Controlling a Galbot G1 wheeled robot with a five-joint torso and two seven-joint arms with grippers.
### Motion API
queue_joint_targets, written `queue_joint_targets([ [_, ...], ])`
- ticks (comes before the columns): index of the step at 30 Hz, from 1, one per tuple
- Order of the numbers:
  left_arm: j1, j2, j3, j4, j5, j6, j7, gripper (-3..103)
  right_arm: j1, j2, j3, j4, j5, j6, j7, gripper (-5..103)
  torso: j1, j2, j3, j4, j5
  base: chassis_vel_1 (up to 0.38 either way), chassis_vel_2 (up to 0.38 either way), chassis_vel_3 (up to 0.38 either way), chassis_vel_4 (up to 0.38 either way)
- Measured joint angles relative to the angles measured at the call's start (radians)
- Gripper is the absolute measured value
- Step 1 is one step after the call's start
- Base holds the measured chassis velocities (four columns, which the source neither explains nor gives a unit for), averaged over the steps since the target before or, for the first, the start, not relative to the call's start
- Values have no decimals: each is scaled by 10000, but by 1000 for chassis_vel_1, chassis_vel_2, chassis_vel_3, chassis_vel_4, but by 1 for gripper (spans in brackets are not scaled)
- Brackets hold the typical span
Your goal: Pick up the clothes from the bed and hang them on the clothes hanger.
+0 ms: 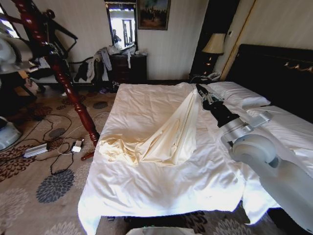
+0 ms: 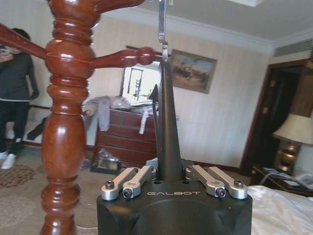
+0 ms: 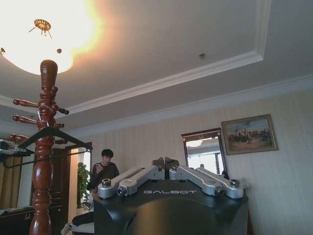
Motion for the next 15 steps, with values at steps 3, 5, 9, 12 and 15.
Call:
queue_joint_targets([
  [3,1323,637,-1176,-1158,-357,37,-40,19,-6,26,1,-34,1,-5,88,0,0,0,0,-1,-3,0,0,0,0],
  [5,1874,926,-1532,-1646,-512,-31,-11,19,3,40,1,-68,10,-31,182,0,0,0,0,4,-2,0,0,0,0],
  [9,3621,1817,-1975,-3635,-1294,-1393,1121,19,-82,57,143,-222,71,-341,732,0,-2,1,-1,6,2,0,0,0,0],
  [12,4211,1911,-2019,-4318,-1818,-2084,1674,19,-114,38,256,-223,288,-736,1150,0,-2,1,-1,-11,2,0,0,0,0],
  [15,4934,1951,-1918,-5369,-2098,-2722,2598,19,-5,-16,373,-128,942,-1712,2194,0,0,0,0,-1,4,0,0,0,0],
])
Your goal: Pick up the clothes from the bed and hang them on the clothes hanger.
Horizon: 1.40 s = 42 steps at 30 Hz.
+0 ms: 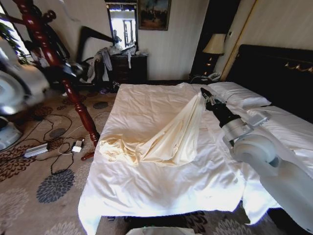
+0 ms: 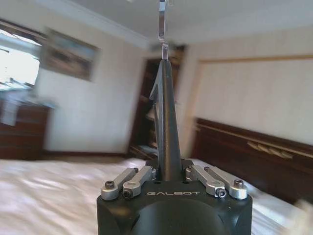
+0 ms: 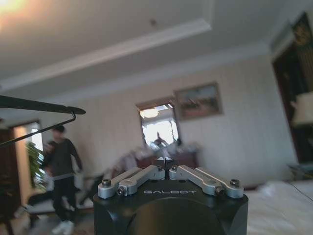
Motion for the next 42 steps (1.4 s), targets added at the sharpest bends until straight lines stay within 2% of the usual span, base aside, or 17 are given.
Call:
queue_joint_targets([
  [2,147,0,18,-191,-18,-20,118,19,30,-26,22,32,90,-195,202,0,0,0,0,2,-3,0,0,0,0],
  [4,734,0,70,-939,22,-22,573,19,80,-158,104,112,193,-575,706,0,0,0,0,3,-7,0,0,0,0],
  [8,1208,-3,70,-1598,109,104,859,19,90,-310,210,142,195,-676,949,0,0,0,0,0,-1,0,0,0,0],
  [11,1570,-17,63,-2533,119,360,1056,19,218,-532,373,142,69,-593,979,0,0,0,0,2,-4,0,0,0,0],
  [14,1596,-14,73,-2819,58,493,1125,19,312,-600,416,125,-18,-476,945,0,-1,0,0,2,-5,0,0,0,0],
  [19,1792,85,108,-3580,-175,1039,1300,19,661,-695,610,-197,-799,70,520,0,0,0,1,1,-3,0,0,0,0],
  [27,2403,145,204,-3715,60,1250,1360,19,717,-692,704,-136,-913,469,417,0,1,0,1,1,-6,0,0,0,0],
  [32,2148,84,145,-3513,122,1278,1355,19,664,-673,701,-105,-1080,601,209,0,1,0,1,1,-9,0,0,0,0],
  [36,1783,259,-239,-3262,-120,1233,1363,19,562,-608,551,-237,-1414,584,209,0,2,0,1,-1,-5,0,0,0,0],
  [42,1623,621,-480,-3530,-183,1216,1226,19,545,-565,465,-568,-1882,183,839,0,1,0,1,2,-5,0,0,0,0],
])
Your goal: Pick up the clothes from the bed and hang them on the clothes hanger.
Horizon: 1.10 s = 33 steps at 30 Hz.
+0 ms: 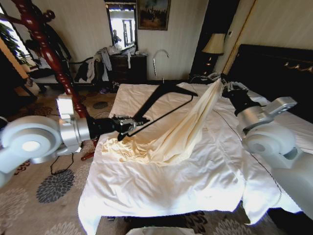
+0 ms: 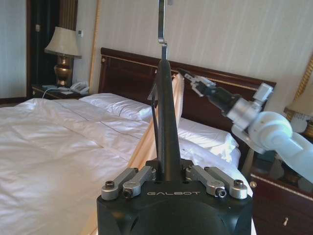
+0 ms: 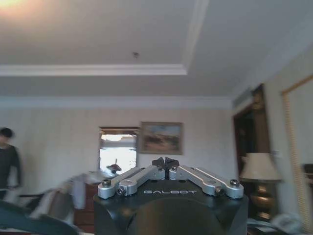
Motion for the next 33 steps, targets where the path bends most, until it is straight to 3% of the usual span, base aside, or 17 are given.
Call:
queue_joint_targets([
  [3,11,72,20,-433,-125,35,-43,19,39,-9,56,-132,-10,-216,429,0,0,0,0,-1,1,0,0,0,0],
  [14,683,-243,840,-1029,172,344,-233,19,126,-34,404,294,468,191,317,0,-1,0,0,-1,-2,0,0,0,0],
  [33,808,-1050,1283,286,1166,449,-290,19,117,-189,529,777,658,462,-42,0,0,0,1,-1,-2,0,0,0,0],
])
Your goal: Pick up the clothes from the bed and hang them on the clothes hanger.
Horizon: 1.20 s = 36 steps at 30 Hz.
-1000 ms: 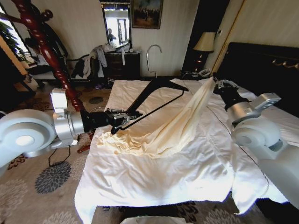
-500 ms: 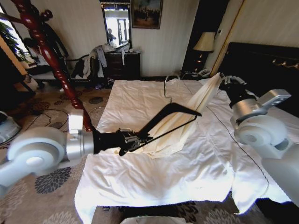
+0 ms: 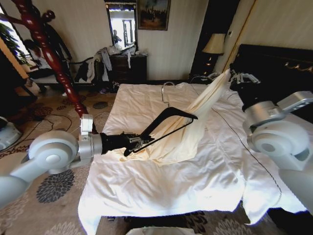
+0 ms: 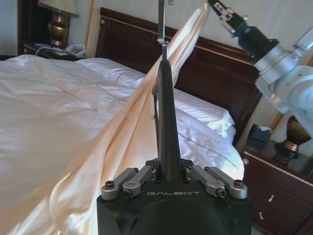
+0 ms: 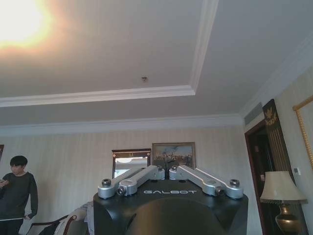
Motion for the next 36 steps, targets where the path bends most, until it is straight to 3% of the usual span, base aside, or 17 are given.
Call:
queue_joint_targets([
  [15,-235,-32,-257,834,293,38,254,19,-71,-21,-160,-416,-468,-22,-308,0,0,0,0,0,1,0,0,0,0],
  [23,-149,221,-683,141,-243,46,229,19,-91,-21,-216,-679,-657,-61,-345,0,0,0,-1,0,4,0,0,0,0],
  [36,-70,227,-595,-49,-304,42,95,19,-52,-111,-102,-321,-407,13,-376,0,-1,0,-1,0,1,0,0,0,0],
])
